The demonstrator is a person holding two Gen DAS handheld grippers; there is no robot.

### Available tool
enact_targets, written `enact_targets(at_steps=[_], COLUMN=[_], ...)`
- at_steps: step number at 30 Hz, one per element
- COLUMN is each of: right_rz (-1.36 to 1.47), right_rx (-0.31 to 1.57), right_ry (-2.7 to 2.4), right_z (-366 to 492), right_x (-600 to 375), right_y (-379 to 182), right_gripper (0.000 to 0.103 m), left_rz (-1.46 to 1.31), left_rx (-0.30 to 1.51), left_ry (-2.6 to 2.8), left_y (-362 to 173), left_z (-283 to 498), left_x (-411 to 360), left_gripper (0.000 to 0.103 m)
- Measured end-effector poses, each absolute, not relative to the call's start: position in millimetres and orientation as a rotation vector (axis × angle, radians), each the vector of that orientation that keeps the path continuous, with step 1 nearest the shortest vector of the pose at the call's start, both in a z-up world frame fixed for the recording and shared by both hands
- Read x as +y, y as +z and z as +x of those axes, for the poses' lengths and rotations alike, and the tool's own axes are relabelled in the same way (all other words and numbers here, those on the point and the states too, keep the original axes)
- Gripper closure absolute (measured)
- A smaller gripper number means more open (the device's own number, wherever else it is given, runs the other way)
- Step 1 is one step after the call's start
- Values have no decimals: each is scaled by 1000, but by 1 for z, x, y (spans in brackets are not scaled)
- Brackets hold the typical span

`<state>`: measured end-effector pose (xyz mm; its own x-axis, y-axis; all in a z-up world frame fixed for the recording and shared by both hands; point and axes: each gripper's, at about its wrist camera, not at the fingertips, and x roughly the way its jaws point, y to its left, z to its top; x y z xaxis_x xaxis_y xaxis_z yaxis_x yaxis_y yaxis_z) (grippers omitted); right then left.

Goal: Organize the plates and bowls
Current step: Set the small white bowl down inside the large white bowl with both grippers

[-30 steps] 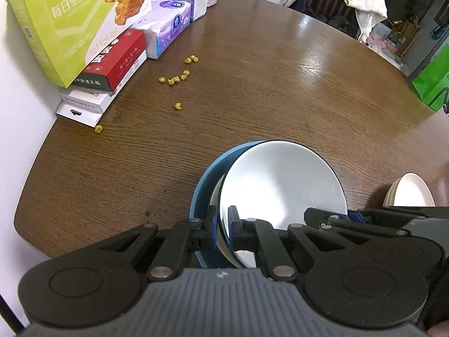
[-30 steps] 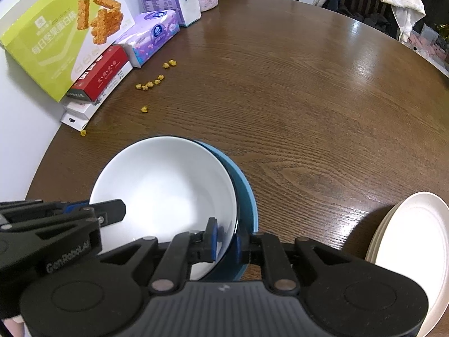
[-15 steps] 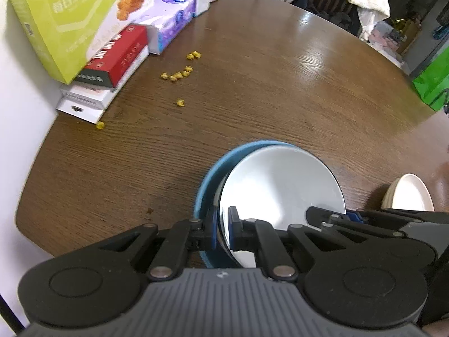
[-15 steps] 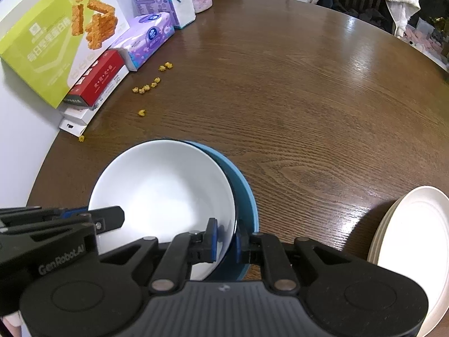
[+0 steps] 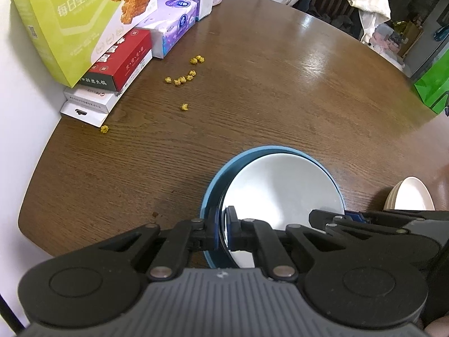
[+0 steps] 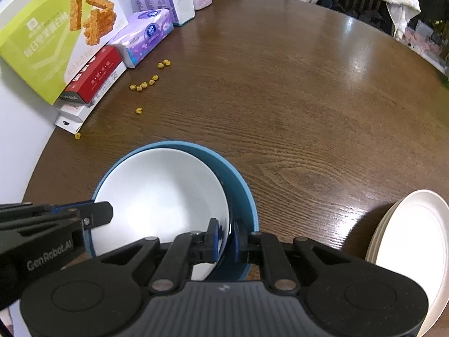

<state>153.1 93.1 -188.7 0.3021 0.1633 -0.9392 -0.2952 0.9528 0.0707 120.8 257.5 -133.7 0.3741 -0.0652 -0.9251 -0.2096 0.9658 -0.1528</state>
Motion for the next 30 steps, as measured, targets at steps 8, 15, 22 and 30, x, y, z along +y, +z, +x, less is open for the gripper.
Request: enact_targets(at_steps=[8, 15, 22, 30], right_rz=[-106, -98, -100, -70], right_rx=[1218, 1206, 1207, 1187], right_ry=[347, 344, 342, 374], right_z=[148, 144, 143, 140], right_x=[88, 84, 85, 79], right_y=[-171, -169, -171, -163], right_gripper=[91, 96, 95, 79], left_rz=[-271, -263, -268, -298], left_rx=[1190, 1185, 1182, 1151], left_ry=[97, 101, 100, 88], left_y=[-135, -133, -132, -124], left_z=[122, 122, 121, 115], left_x=[260, 258, 259, 263], left_gripper=[98, 98, 98, 86])
